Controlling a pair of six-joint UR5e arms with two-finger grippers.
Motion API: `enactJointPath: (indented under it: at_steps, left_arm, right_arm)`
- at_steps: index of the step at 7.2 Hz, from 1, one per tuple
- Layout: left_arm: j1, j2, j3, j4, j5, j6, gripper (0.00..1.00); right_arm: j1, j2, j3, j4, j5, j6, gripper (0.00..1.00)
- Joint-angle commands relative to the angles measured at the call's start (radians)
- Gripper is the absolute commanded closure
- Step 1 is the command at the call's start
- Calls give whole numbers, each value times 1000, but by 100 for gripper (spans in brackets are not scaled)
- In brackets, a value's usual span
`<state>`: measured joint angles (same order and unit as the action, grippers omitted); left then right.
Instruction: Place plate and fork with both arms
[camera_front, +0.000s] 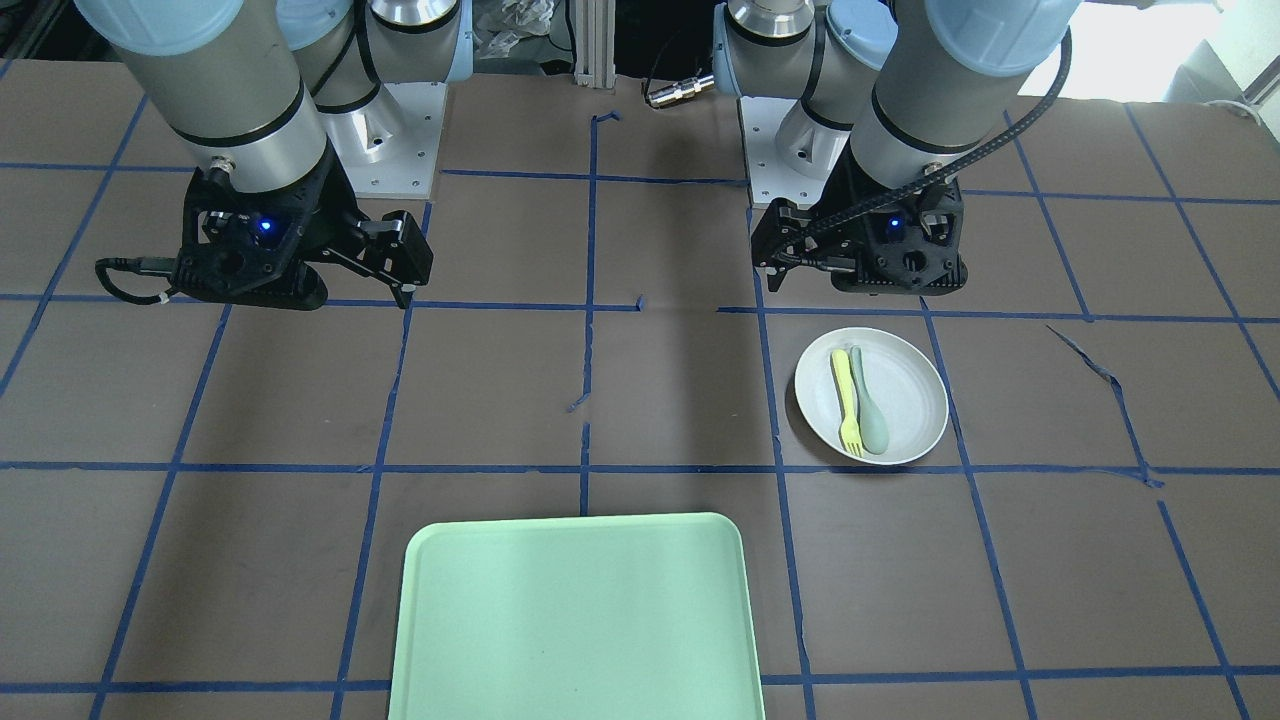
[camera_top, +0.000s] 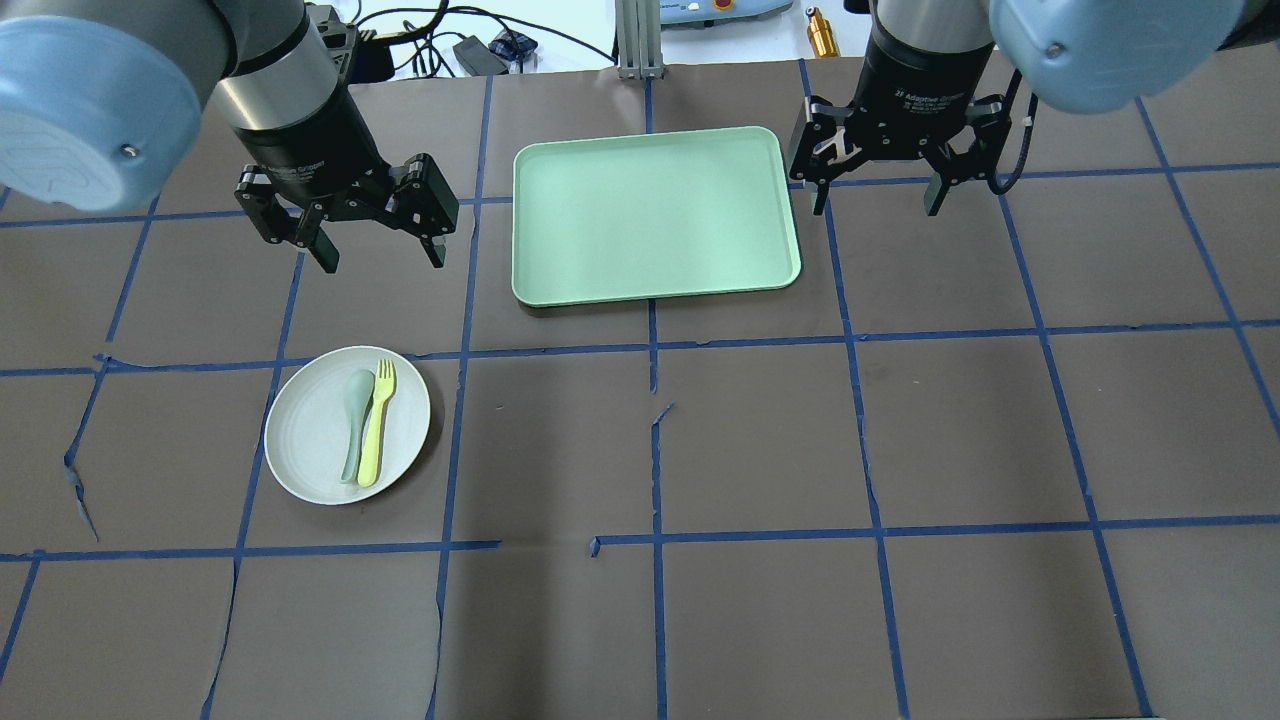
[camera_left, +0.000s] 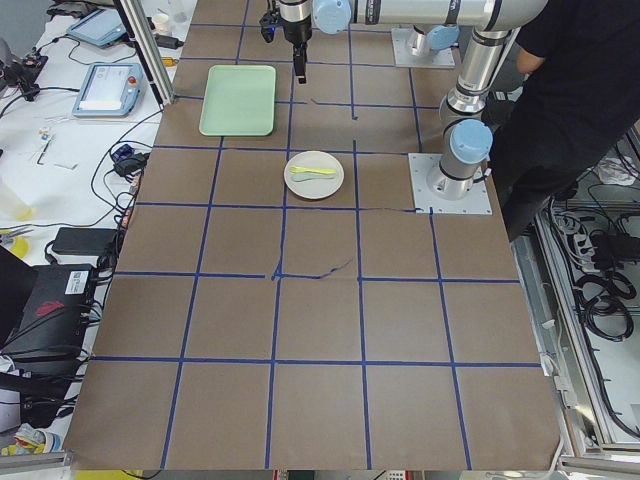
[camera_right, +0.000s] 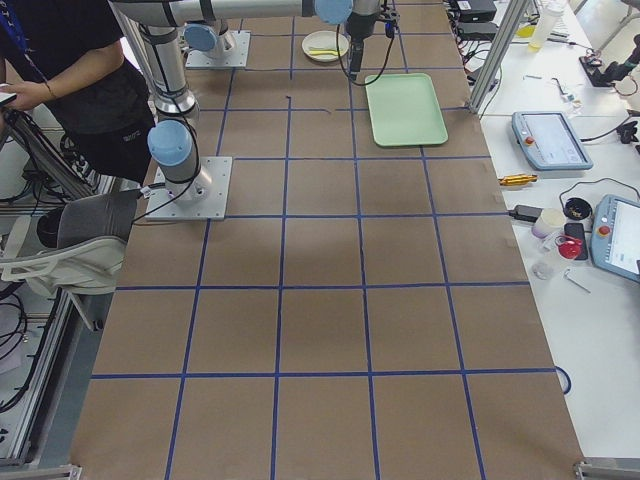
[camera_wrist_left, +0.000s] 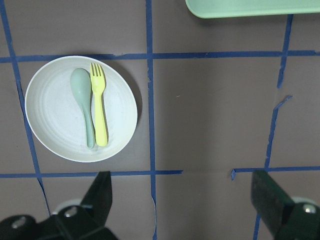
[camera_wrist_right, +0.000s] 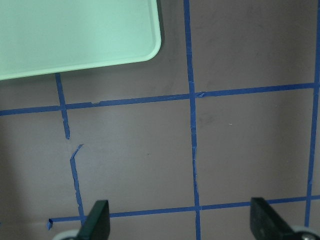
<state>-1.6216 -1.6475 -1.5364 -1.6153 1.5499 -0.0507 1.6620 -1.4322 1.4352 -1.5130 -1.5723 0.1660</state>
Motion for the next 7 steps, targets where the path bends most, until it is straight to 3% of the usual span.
enactJointPath:
  at_steps: [1,7]
  left_arm:
    - [-1,-1,-1,9,-2,6,0]
    - [0,-24,-14,29,-7,6,0]
  right_arm:
    - [2,1,2,1,1,1,0]
    - [2,-2,-1,2,1,1,0]
